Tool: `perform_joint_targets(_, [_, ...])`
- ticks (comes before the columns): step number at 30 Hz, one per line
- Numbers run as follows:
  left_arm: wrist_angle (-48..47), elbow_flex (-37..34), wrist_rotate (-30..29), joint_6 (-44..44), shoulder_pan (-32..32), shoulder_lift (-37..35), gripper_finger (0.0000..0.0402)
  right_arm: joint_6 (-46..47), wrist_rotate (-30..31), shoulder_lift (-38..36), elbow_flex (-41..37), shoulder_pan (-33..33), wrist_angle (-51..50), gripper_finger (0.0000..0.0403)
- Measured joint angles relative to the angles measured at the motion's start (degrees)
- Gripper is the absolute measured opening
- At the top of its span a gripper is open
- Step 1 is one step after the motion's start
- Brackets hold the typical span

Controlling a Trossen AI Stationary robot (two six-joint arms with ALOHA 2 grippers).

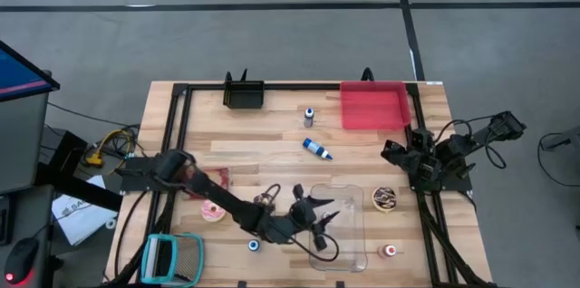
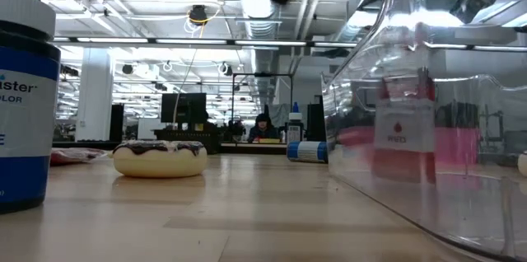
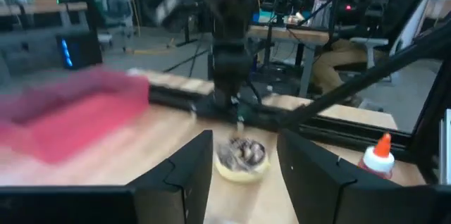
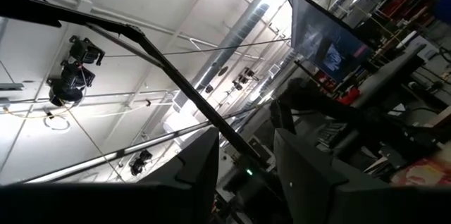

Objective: Pick & Place Food Item
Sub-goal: Put the orange food coloring bottle into the transparent bin

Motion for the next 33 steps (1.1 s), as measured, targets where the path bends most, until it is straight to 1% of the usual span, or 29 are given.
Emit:
perform_joint_targets(4, [-12.4, -0.9, -0.2, 2.0, -0.1, -8.9, 0.0153, 0.0, 0.1, 0.0, 0.0, 0.0, 0.1, 0.0131])
perform_joint_targets(6, [-21.0, -2.5, -0.3, -0.5, -0.4, -13.9, 0.0153, 0.0, 0.1, 0.0, 0.0, 0.0, 0.1, 0.0131])
perform_joint_targets(8, [-30.7, -4.6, 1.0, -5.7, -1.2, -18.8, 0.0153, 0.0, 0.1, 0.0, 0.0, 0.0, 0.2, 0.0131])
perform_joint_targets(10, [-38.8, -7.2, 6.3, -12.4, -2.2, -24.1, 0.0153, 0.0, 0.1, 0.0, 0.0, 0.0, 0.2, 0.0131])
perform_joint_targets(12, [-43.4, -9.8, 13.5, -19.7, -3.6, -28.8, 0.0153, 0.0, 0.1, 0.0, 0.0, 0.0, 0.1, 0.0131])
perform_joint_targets(14, [-44.2, -12.9, 18.2, -25.0, -5.9, -32.6, 0.0153, 0.0, 0.1, 0.0, 0.0, 0.0, 0.2, 0.0131])
perform_joint_targets(17, [-44.0, -14.9, 20.7, -27.8, -11.4, -35.7, 0.0154, -0.1, 0.1, 0.0, 0.0, 0.0, 0.3, 0.0131])
perform_joint_targets(20, [-44.4, -14.4, 21.5, -30.7, -17.4, -36.4, 0.0161, -0.2, -0.1, 0.0, 0.1, 0.0, 0.7, 0.0131])
perform_joint_targets(23, [-47.9, -12.0, 21.6, -35.5, -21.2, -34.1, 0.0167, -2.2, -1.0, 0.0, 1.4, 0.3, 0.7, 0.0131])
perform_joint_targets(25, [-52.1, -9.1, 21.6, -36.7, -22.4, -31.5, 0.0168, -4.1, -1.0, 0.1, 2.6, 0.9, 0.4, 0.0131])
perform_joint_targets(28, [-58.7, -2.9, 21.6, -36.8, -23.1, -27.3, 0.0168, -6.5, -1.0, 0.9, 4.4, 1.6, 0.2, 0.0131])
perform_joint_targets(33, [-72.6, 6.6, 21.1, -35.2, -23.4, -21.2, 0.0168, -7.5, -1.0, 3.4, 6.7, 2.3, 0.1, 0.0131])
